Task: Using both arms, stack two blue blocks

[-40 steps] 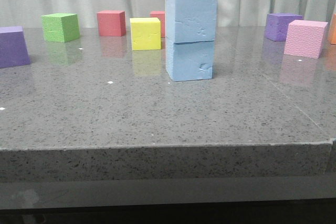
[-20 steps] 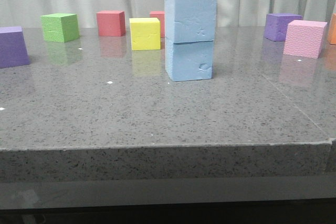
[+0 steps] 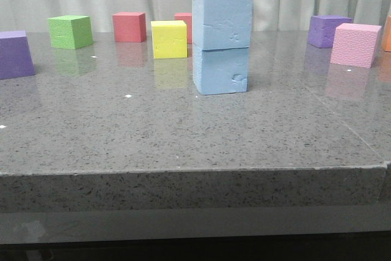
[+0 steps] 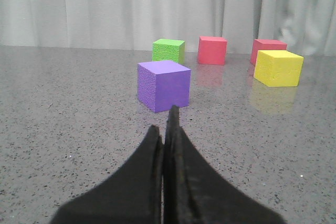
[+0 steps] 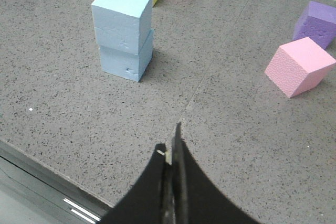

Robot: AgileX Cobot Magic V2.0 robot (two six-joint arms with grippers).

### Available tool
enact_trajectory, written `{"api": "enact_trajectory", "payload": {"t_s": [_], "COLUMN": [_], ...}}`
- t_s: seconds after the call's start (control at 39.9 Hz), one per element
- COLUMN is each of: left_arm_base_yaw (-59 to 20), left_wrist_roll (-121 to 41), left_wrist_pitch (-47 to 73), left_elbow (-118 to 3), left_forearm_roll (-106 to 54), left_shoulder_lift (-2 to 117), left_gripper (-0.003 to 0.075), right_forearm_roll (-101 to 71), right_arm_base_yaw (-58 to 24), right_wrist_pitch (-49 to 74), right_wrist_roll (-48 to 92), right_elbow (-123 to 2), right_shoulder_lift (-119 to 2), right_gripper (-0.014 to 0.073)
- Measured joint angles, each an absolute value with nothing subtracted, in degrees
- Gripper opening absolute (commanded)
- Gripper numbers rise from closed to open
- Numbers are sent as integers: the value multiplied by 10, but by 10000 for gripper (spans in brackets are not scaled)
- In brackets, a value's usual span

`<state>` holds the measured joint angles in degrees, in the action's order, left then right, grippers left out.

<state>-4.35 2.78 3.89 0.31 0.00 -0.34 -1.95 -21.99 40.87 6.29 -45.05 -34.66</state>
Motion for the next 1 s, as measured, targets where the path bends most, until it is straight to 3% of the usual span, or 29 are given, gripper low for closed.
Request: {"api": "enact_trajectory", "payload": {"t_s": [0.28,0.53,0.68,1.0], "left_arm_base_yaw": [-44,-44,-44,-44], "left_wrist_roll": [28,28,28,28], "left_wrist_pitch": [39,39,39,39], "left_elbow": [3,3,3,3], "left_forearm_roll": [0,0,0,0], "left_shoulder_lift": [-3,-3,-3,-3], "left_gripper": [-19,-19,-19,-19], "right_forearm_roll": [-19,-21,-21,-49], "right_arm_base_yaw": [-215,-104,-54,-26], "right_wrist_pitch": [386,154,89,54], "right_wrist_roll": [63,63,62,61], "right_elbow": [-422,-164,-46,15], "right_shoulder_lift": [-329,-131,-30,5], "right_gripper": [-66,-66,-66,-66]}}
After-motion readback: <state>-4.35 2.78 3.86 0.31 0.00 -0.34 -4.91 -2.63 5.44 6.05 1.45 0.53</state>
